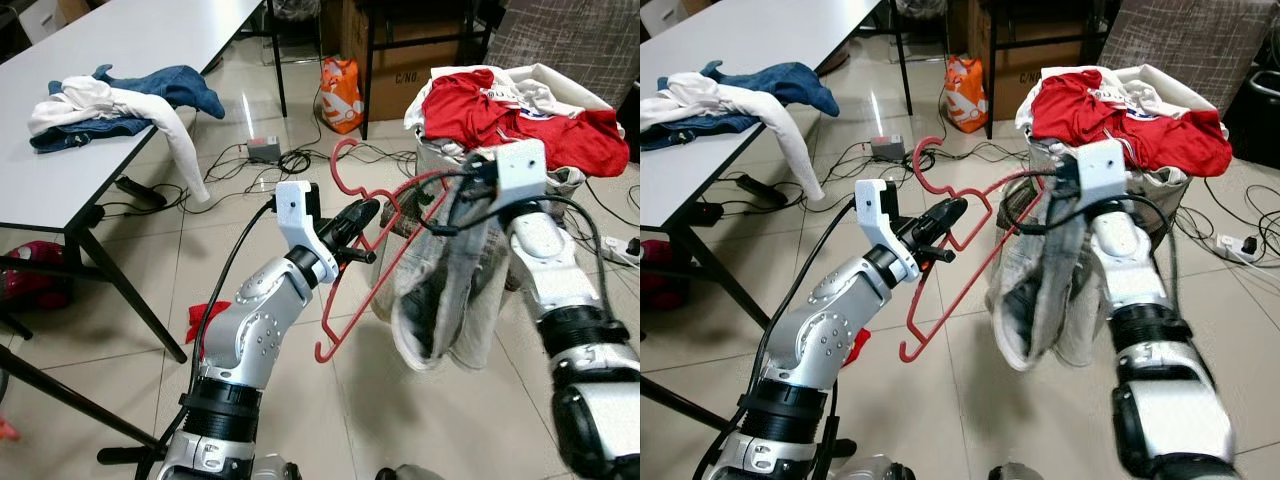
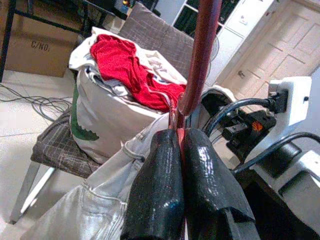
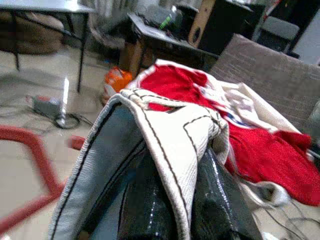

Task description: Hang hanger

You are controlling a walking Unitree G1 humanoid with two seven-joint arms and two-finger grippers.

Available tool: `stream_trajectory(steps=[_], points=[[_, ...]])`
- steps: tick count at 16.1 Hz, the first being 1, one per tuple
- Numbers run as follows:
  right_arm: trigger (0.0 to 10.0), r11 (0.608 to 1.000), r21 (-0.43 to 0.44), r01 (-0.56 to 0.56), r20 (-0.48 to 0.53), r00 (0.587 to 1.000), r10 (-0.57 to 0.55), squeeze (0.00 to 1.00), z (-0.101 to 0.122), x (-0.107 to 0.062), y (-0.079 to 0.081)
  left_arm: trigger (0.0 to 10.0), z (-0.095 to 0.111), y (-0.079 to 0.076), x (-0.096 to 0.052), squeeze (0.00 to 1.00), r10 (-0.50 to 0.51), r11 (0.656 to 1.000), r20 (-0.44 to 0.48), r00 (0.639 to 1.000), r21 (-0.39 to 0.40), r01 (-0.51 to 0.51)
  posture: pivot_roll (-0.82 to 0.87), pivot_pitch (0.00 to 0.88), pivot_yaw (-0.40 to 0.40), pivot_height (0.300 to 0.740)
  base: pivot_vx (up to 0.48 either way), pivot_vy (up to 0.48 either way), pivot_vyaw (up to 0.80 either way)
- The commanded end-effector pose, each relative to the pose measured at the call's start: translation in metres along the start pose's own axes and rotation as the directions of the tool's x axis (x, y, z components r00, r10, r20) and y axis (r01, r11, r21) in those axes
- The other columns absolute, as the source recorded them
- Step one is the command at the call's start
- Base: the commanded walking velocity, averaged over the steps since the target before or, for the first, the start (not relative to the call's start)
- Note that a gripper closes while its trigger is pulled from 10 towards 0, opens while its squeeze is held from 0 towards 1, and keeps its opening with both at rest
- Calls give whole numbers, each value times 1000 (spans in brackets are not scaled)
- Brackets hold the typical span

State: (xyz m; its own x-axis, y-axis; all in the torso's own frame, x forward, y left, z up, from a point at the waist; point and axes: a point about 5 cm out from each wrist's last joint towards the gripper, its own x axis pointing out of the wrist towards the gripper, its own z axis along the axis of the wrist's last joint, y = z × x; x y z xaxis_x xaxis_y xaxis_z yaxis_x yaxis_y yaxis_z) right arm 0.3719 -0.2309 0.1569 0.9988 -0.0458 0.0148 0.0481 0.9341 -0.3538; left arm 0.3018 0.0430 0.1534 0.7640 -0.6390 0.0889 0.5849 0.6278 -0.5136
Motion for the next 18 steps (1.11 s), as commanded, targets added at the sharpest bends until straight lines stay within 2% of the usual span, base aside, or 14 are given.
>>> stream_trajectory(steps=[1,16,17,18], points=[[0,1000,-1,26,108,994,-26,0,28,8,-8,10000,4,-2,0,0,-13,1000,6,1000,14,12,-86,0,52,740,0,0,0],[0,1000,-1,26,108,994,-26,0,28,8,-8,10000,4,-2,0,0,-13,1000,6,1000,14,12,-86,0,52,740,0,0,0],[0,985,102,-136,58,990,131,0,23,12,21,10000,1,-9,1,0,-47,999,-6,999,21,48,-81,0,51,740,0,0,0],[0,973,141,-184,51,983,178,0,22,12,31,10000,-1,-9,1,0,-50,998,-16,999,35,51,-81,0,49,740,0,0,0]])
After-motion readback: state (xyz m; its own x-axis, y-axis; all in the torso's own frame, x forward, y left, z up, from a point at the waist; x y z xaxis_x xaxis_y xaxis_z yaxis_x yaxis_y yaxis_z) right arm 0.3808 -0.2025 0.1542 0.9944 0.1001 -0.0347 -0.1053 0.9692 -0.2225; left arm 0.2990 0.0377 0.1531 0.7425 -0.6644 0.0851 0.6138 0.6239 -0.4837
